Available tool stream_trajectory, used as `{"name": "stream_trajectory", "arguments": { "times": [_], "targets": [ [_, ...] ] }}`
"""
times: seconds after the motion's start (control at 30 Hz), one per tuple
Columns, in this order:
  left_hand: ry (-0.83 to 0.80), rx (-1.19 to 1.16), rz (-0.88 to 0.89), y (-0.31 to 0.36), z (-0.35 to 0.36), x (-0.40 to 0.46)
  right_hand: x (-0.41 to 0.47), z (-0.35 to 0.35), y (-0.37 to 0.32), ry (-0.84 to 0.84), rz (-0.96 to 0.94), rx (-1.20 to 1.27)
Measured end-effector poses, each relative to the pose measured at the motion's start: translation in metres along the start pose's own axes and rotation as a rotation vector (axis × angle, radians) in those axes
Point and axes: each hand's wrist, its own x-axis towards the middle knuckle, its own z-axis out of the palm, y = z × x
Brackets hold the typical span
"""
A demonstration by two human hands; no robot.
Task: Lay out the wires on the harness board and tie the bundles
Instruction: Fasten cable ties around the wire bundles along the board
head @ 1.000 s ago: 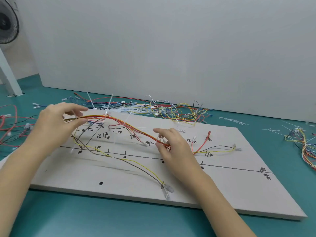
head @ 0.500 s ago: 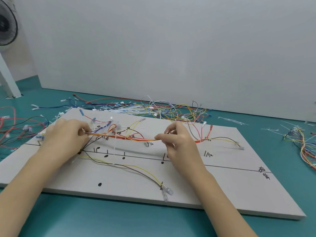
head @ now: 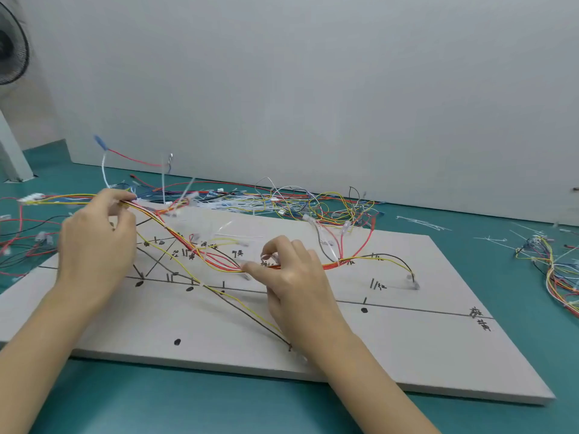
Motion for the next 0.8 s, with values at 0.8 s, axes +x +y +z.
{"name": "stream_trajectory", "arguments": {
  "times": [0.8],
  "targets": [
    [-0.399,-0.010,-0.485,-0.142,-0.018,0.070,-0.004,-0.001,0.024,-0.202,0.224,0.218]
  ]
}}
